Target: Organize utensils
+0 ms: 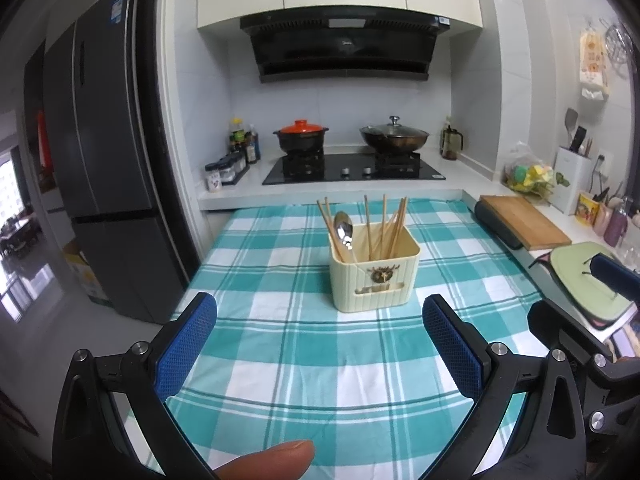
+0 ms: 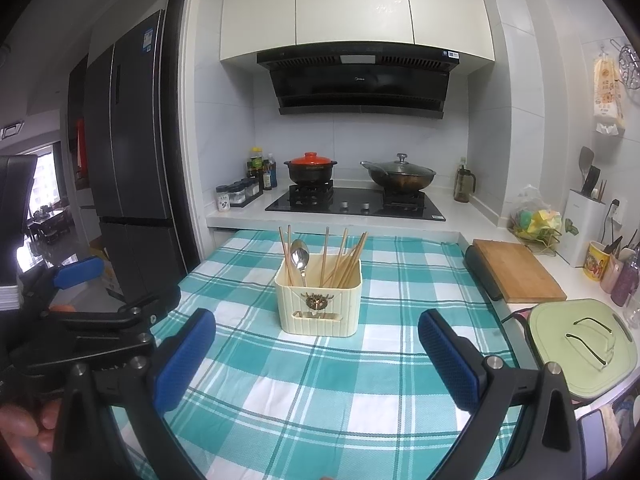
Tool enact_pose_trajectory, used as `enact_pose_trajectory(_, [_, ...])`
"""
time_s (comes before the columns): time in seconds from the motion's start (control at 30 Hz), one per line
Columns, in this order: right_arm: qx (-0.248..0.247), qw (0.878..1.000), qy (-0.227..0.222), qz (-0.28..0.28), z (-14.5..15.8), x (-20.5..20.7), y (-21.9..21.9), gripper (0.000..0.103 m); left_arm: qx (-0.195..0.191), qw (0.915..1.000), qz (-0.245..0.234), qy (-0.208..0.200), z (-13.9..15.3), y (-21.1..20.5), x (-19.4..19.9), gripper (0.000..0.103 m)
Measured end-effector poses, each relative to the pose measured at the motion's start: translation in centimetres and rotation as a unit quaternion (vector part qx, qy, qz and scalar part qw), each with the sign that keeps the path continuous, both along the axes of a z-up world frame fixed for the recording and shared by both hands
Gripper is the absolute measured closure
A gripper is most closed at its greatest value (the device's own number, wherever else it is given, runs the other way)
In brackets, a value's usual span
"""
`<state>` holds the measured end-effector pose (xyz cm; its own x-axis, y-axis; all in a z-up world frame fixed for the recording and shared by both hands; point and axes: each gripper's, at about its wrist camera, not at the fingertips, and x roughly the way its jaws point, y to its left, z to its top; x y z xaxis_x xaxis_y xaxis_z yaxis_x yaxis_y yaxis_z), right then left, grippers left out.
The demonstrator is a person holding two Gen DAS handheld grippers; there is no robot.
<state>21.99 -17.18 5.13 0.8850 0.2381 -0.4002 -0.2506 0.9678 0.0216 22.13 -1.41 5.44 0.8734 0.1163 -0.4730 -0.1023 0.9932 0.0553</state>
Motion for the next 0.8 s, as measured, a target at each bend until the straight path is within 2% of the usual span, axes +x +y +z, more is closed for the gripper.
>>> enact_pose_trajectory(0.6, [0.001, 1.000, 0.001, 0.001, -0.08, -0.02, 0.01, 0.000, -0.001, 1.0000, -0.005, 0.002, 0.02, -0.30, 0.11, 0.000])
enact_pose_trajectory(0.8, [0.003, 1.000, 0.002, 0.002, -0.21, -0.03, 0.12, 0.000, -0.018, 0.9998, -0.003, -0.011, -0.18, -0.14, -0.28, 0.000])
